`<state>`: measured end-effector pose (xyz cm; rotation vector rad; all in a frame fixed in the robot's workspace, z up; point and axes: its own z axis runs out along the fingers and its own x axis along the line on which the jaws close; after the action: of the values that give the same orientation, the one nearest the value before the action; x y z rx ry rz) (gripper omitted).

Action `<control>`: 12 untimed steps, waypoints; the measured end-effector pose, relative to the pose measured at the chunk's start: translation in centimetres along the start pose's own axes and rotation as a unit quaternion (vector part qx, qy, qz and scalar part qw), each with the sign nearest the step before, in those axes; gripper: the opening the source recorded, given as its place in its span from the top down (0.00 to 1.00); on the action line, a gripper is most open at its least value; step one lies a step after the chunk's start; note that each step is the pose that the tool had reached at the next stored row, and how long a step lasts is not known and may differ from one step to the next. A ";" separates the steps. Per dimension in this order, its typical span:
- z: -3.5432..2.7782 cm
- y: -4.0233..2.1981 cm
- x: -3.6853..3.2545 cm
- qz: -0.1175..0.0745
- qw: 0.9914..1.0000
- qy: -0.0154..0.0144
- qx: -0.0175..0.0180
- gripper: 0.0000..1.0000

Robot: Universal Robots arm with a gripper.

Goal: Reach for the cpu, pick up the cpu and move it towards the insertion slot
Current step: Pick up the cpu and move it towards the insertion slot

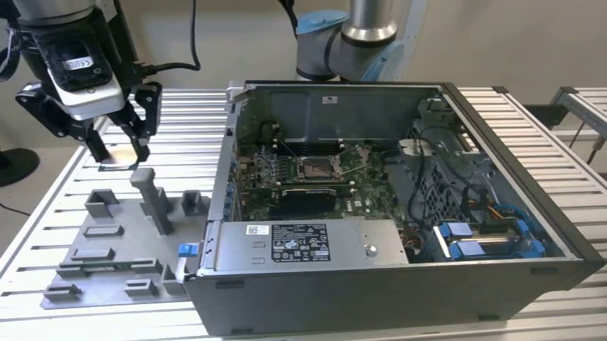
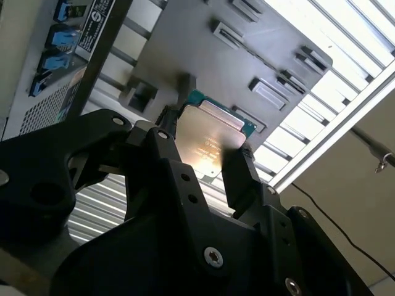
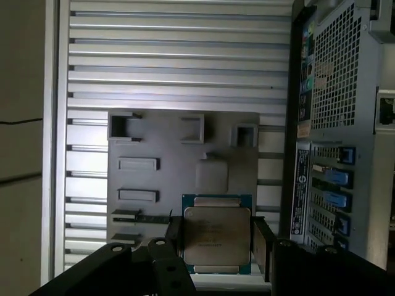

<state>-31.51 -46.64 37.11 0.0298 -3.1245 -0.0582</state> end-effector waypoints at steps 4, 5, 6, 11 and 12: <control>-0.01 -0.01 -0.51 0.000 1.000 0.000 0.000 1.00; -0.01 -0.01 -0.64 0.000 1.000 0.001 0.000 1.00; -0.01 -0.02 -0.78 0.000 1.000 0.001 0.000 1.00; -0.03 -0.03 -1.59 0.000 1.000 0.001 0.000 1.00; -0.03 -0.04 -1.80 0.000 1.000 0.001 0.000 1.00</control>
<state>-29.71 -46.64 37.11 0.0298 -3.1219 -0.0578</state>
